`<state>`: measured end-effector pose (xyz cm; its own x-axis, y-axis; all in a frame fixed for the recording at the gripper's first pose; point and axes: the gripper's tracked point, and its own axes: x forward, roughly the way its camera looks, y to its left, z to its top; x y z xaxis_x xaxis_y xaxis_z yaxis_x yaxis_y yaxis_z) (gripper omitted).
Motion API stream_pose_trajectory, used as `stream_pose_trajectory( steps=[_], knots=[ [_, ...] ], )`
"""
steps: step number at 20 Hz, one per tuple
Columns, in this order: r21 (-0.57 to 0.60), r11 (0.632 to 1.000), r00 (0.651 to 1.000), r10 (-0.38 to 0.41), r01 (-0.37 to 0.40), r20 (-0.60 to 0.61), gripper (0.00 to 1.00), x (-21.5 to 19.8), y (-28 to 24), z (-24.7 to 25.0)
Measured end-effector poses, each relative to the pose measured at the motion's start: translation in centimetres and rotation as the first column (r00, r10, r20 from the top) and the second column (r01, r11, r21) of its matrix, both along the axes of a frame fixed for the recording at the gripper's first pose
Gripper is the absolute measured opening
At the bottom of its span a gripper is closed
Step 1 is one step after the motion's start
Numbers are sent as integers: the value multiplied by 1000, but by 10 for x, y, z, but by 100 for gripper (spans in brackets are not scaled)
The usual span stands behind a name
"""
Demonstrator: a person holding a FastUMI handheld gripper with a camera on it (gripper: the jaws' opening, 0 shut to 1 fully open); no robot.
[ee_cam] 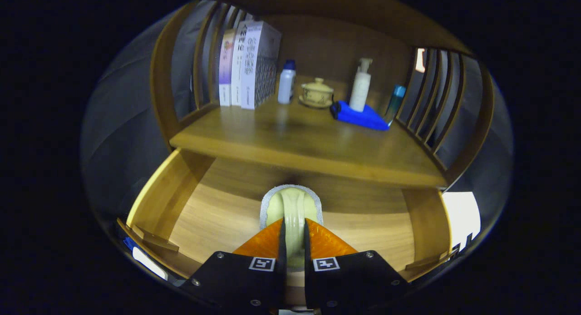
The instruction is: Pull open the drawer, take out the items inside it, and place them on the countertop above the cabinet.
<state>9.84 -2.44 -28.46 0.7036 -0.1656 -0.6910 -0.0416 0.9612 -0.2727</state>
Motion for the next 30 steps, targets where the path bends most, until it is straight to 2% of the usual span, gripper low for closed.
stream_pose_trajectory(
  steps=[5, 12, 17, 21, 30],
  knots=[
    [-14, 1000, 997, 3, -1, 81, 16, 18, 2, 40],
    [-13, 1000, 990, -3, 5, 140, 16, 83, -8, 67],
    [-35, 999, 988, 21, -16, 153, 16, 134, -23, 51],
    [0, 1000, 986, -3, 3, 165, 16, 159, -32, 42],
    [-1, 1000, 987, 6, -6, 159, 22, 189, -47, 25]
  ],
)
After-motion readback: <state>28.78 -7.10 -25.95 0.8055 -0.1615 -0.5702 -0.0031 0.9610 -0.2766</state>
